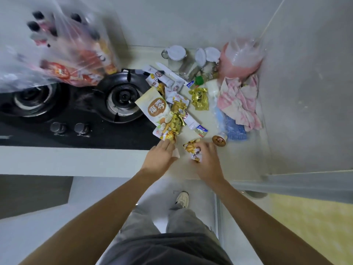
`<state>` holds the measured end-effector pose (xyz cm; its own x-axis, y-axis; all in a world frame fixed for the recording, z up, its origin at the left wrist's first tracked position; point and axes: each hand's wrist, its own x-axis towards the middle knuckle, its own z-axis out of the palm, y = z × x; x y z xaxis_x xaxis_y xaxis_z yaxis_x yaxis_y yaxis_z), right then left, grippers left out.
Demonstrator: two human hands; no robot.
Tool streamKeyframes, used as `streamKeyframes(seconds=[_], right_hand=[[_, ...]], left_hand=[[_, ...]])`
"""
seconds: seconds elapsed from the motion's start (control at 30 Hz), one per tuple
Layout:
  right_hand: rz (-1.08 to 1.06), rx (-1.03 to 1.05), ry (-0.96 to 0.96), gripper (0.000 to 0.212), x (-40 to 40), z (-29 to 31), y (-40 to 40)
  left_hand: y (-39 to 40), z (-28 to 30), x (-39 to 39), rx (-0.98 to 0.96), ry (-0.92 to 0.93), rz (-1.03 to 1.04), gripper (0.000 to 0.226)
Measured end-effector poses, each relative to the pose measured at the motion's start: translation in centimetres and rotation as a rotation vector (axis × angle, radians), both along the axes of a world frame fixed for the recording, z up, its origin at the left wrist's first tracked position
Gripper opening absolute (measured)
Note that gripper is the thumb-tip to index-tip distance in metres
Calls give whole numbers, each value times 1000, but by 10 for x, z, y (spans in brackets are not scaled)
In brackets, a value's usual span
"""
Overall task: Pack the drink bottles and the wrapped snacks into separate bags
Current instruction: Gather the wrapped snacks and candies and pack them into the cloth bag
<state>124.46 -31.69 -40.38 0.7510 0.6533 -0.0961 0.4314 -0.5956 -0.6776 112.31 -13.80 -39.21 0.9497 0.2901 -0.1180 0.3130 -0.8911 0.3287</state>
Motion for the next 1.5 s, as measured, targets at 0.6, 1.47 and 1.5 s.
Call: streamKeyframes(seconds=[0.6, 1.47, 1.5], right_hand=[[589, 165, -63, 52, -298, 85, 326], [775, -139, -146, 47, -529, 12, 737], [764, -149, -154, 48, -531, 9, 743]], left_hand=[[232, 76, -402, 164, -214, 766, 29], [613, 36, -584, -69, 55, 962, 28], [621, 32, -582, -81, 58, 952, 27]])
